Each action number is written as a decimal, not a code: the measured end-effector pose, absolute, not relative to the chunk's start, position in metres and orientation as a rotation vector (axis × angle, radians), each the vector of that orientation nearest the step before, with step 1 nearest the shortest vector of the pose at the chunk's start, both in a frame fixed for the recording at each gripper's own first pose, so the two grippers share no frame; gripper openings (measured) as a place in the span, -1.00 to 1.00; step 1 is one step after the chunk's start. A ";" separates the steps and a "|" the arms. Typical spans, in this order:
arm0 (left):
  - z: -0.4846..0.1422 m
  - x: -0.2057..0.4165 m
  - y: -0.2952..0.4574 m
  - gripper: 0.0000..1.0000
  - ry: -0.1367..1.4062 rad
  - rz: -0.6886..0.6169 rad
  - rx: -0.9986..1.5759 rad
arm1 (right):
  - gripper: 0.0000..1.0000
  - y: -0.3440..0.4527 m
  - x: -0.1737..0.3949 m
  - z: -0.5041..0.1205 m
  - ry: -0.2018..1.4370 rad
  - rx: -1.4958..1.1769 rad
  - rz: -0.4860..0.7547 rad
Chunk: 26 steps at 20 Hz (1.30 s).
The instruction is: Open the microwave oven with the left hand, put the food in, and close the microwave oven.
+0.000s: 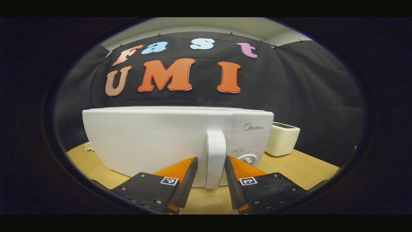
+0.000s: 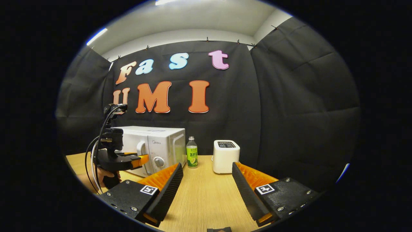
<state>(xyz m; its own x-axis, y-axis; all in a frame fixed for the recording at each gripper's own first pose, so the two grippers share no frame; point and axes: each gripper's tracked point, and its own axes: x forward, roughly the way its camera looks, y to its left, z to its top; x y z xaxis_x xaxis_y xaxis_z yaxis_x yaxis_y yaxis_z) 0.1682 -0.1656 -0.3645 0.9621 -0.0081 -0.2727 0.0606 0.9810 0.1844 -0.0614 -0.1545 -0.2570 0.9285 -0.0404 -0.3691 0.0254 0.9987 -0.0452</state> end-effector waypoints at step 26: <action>-0.338 0.021 -0.128 -0.70 0.251 -0.135 0.216 | 0.89 -0.108 -0.108 -0.308 0.562 0.076 0.000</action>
<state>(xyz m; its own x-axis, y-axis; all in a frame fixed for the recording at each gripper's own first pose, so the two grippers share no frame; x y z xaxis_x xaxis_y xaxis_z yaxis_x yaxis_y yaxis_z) 0.0208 -0.1283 -0.3378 0.9600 -0.1049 -0.2597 0.1585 0.9679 0.1950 -0.1081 -0.1078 -0.3085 0.8463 0.0205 -0.5323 0.0209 0.9972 0.0717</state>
